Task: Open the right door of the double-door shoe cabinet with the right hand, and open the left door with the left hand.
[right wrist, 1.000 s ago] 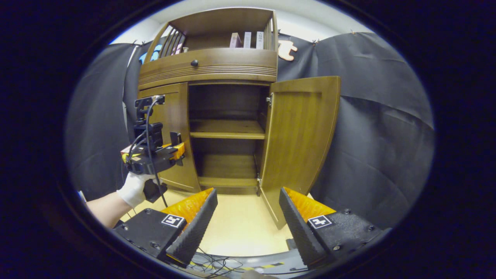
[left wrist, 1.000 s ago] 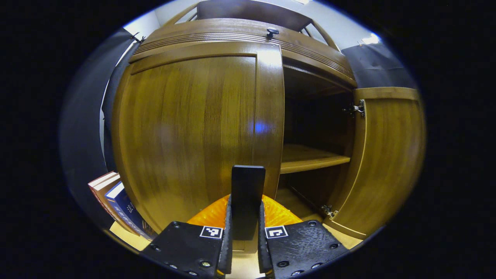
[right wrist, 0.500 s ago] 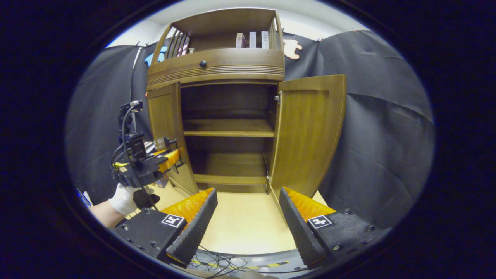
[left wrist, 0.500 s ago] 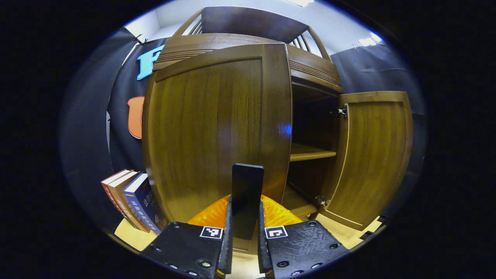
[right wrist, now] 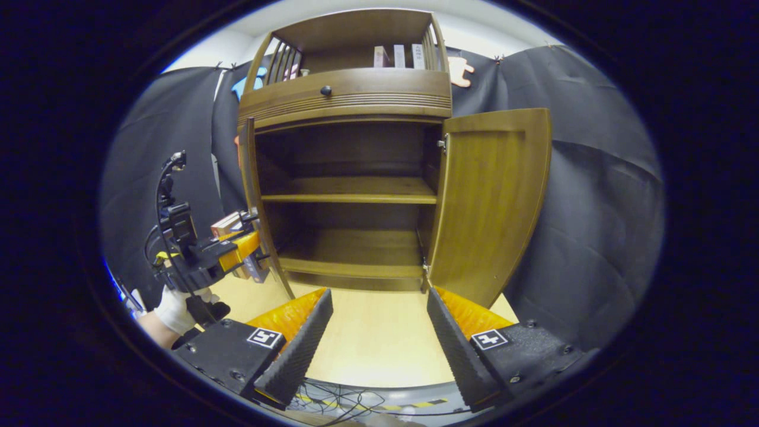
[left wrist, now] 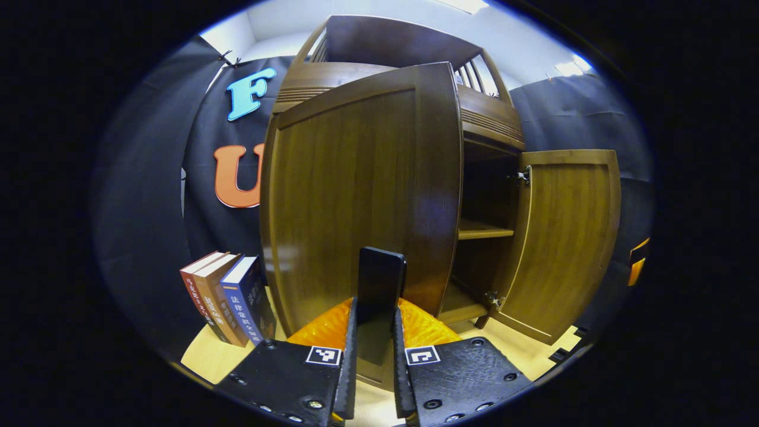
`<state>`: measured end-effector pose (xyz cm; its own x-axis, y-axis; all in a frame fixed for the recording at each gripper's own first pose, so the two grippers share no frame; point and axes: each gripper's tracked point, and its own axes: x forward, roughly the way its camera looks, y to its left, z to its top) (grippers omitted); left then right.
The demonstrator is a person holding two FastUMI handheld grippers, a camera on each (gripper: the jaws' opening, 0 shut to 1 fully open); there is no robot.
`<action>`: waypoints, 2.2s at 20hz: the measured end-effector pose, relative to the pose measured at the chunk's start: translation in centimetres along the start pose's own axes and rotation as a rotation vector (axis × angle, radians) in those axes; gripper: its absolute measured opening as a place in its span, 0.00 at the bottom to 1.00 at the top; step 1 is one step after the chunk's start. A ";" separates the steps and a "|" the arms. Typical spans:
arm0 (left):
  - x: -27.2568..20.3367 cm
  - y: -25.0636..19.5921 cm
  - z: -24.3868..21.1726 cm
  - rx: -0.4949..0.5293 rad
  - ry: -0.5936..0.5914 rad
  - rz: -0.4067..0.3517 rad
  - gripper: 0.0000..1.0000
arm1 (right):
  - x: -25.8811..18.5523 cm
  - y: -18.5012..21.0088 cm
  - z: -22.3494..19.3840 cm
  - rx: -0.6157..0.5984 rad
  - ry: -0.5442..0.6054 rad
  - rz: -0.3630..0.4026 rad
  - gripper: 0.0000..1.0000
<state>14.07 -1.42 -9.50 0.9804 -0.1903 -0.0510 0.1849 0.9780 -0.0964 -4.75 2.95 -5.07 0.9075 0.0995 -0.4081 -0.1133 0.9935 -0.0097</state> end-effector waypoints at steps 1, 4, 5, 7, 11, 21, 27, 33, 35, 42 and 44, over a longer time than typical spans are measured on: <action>-0.4 0.4 0.0 -0.001 -0.003 0.007 0.25 | 0.1 0.2 -0.3 -0.001 0.006 0.008 1.00; -1.6 1.5 -0.1 -0.005 -0.001 0.014 0.25 | 0.4 0.5 -0.8 -0.003 0.019 0.020 1.00; -1.9 1.9 -0.1 -0.007 -0.001 0.020 0.25 | 0.5 0.5 -0.8 -0.003 0.020 0.022 1.00; -2.8 2.9 -0.3 -0.017 0.001 0.039 0.24 | 0.5 0.7 -0.8 -0.003 0.021 0.026 1.00; -4.1 4.6 -0.3 -0.026 0.005 0.068 0.24 | 0.6 1.2 -0.9 -0.016 0.025 0.039 1.00; -6.4 10.3 -0.6 -0.002 0.005 0.162 0.10 | 1.0 3.2 -1.7 -0.029 0.036 0.089 1.00; -6.6 13.0 -0.2 -0.022 -0.018 0.144 0.10 | 1.3 4.2 -1.7 -0.018 0.040 0.114 1.00; -6.7 15.5 -0.2 0.017 -0.023 0.095 0.10 | 1.3 4.7 -2.2 -0.021 0.044 0.126 1.00; -6.9 16.3 -0.2 0.024 -0.021 0.075 0.10 | 1.4 4.8 -2.4 -0.018 0.047 0.130 1.00; -6.8 18.9 -0.4 0.031 -0.013 -0.042 0.09 | 2.1 5.7 -3.0 -0.025 0.060 0.147 1.00; -6.8 19.1 -0.3 0.041 -0.004 -0.070 0.23 | 2.0 5.8 -3.1 -0.030 0.055 0.148 1.00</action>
<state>10.94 18.51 -11.27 0.9651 -0.2586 -0.0416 0.2560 0.9649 -0.0590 -4.84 8.74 -8.76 0.8564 0.2412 -0.4564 -0.2572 0.9660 0.0278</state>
